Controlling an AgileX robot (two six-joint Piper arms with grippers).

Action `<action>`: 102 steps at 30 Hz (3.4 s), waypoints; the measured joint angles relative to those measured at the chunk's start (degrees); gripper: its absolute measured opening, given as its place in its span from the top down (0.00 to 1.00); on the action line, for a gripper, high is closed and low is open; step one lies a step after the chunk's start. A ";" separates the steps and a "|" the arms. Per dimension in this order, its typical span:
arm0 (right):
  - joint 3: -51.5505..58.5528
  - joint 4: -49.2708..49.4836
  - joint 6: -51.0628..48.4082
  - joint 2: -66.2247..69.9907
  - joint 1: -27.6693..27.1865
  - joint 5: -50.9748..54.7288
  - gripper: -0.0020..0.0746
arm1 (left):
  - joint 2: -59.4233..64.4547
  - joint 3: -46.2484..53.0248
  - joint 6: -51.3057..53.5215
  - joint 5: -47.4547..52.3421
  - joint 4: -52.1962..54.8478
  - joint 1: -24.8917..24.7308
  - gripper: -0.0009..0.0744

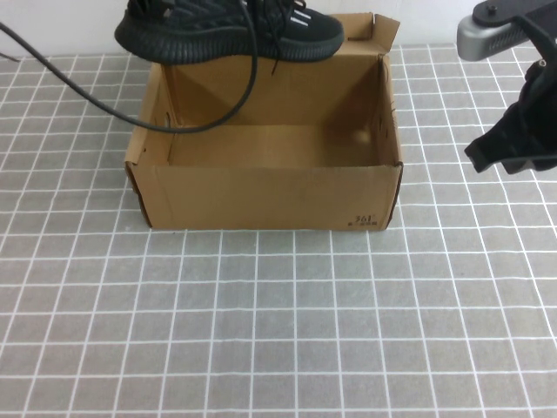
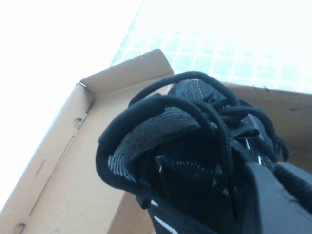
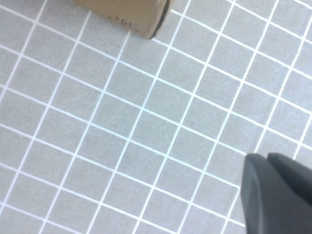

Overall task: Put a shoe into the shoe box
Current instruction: Adjust the shoe

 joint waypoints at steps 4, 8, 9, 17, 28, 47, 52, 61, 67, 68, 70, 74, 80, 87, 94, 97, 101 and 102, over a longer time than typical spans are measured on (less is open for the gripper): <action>0.00 -0.11 0.00 0.00 -0.03 -0.12 0.99 | 2.40 -1.88 0.00 0.03 -1.55 0.00 0.97; 0.00 -0.11 0.00 0.00 -0.03 -0.12 0.99 | 3.56 -1.97 0.00 0.12 -2.47 0.00 0.97; 0.00 -0.11 0.00 0.00 -0.03 -0.12 0.99 | 3.67 -1.97 0.00 0.12 -2.59 0.00 0.97; 0.00 -2.04 0.14 0.00 -0.03 -0.86 0.99 | 3.90 -2.31 0.34 0.12 -3.28 0.00 0.97; 0.00 -2.54 0.25 0.51 -0.03 -1.61 0.99 | 6.23 -2.31 1.28 0.12 -7.97 0.00 0.97; 0.00 -5.66 0.35 3.11 -0.27 -2.05 0.99 | 6.23 -2.31 -1.28 0.25 -5.56 -5.96 0.97; 0.00 -6.92 2.43 3.11 -4.33 -2.28 0.99 | 6.23 -2.31 -2.28 0.35 -2.18 -5.35 0.97; 0.00 -3.28 2.94 3.11 -12.33 -3.30 0.99 | 6.48 -2.31 0.28 0.14 -2.20 -3.34 0.97; 0.00 -2.28 2.94 3.11 -12.45 -4.96 0.99 | 9.76 -2.31 1.69 0.14 -3.31 -3.34 0.97; 0.00 -2.28 2.94 3.11 -12.56 -5.05 0.99 | 10.23 -2.31 2.09 0.14 -3.31 -3.34 0.97; 0.00 -2.24 2.94 3.11 -12.54 -5.05 0.99 | 11.11 -2.31 2.87 0.00 -3.20 -3.34 0.97; 0.00 -2.14 2.94 3.11 -12.54 -5.05 0.99 | 11.97 -2.31 5.09 -0.23 -3.12 -3.34 0.97; 0.00 -1.91 2.94 3.11 -12.54 -5.09 0.99 | 13.73 -2.31 7.86 -0.30 -3.94 -3.34 0.97; 0.00 0.15 1.90 3.11 -12.58 -5.09 0.99 | 16.38 -2.31 12.71 -0.56 -4.40 -3.31 0.97; 0.00 2.21 0.85 3.11 -12.58 -5.09 0.99 | 18.76 -2.31 14.75 -0.89 -4.77 -1.98 0.97; 0.00 2.31 0.72 3.11 -12.58 -5.09 0.99 | 19.70 -2.31 14.88 -0.88 -5.80 -0.66 0.97; 0.00 3.16 0.72 3.11 -12.58 -5.09 0.99 | 20.08 -2.31 14.88 -0.88 -6.17 0.37 0.97; 0.00 3.43 0.69 3.11 -12.58 -5.09 0.99 | 20.08 -2.31 14.90 -0.99 -6.29 0.40 0.97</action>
